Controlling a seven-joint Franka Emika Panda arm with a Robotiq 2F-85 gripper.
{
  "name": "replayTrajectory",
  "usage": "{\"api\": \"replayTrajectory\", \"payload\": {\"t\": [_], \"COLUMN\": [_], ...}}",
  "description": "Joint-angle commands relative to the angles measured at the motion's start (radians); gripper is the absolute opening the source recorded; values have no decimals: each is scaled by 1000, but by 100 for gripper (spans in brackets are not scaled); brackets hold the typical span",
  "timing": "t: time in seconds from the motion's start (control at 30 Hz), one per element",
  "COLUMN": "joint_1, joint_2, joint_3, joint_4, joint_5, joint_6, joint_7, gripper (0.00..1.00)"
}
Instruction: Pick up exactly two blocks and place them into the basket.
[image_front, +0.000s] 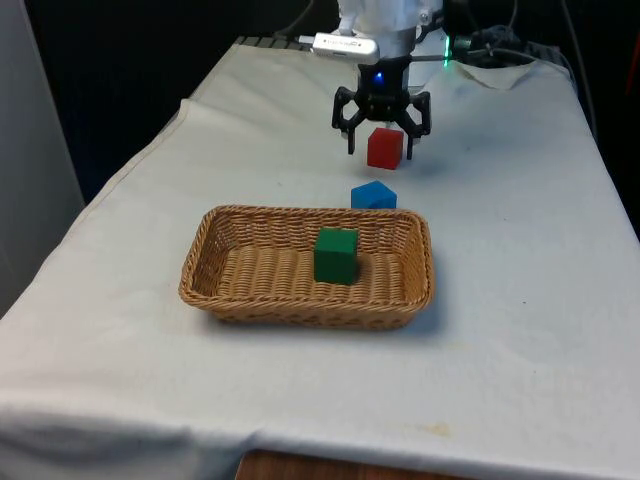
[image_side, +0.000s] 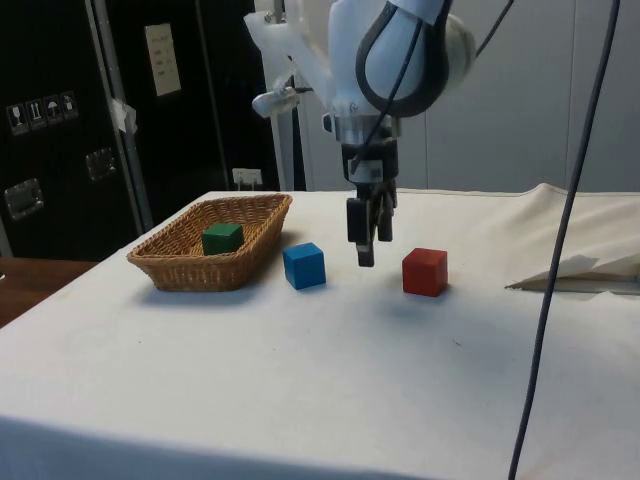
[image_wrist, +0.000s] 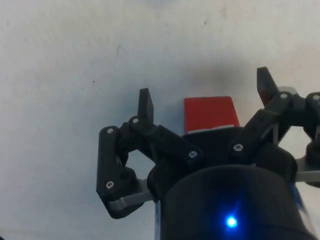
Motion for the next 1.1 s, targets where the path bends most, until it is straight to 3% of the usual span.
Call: {"api": "replayTrajectory", "payload": {"t": [0.0, 0.33, 0.57, 0.63, 0.67, 0.77, 1.07], "joint_1": [1, -3, -10, -5, -9, -4, -3], "joint_2": [6, 22, 11, 23, 4, -19, -85], "joint_3": [1, 3, -26, -29, -37, -58, -60], "joint_4": [-6, -26, -37, -29, -41, -65, -146], "joint_5": [5, 8, -2, 0, -5, -12, -18], "joint_6": [18, 37, 33, 32, 32, 33, 57], "joint_7": [9, 50, 41, 41, 33, 28, 32], "gripper": [100, 100, 100, 100, 100, 100, 100]}}
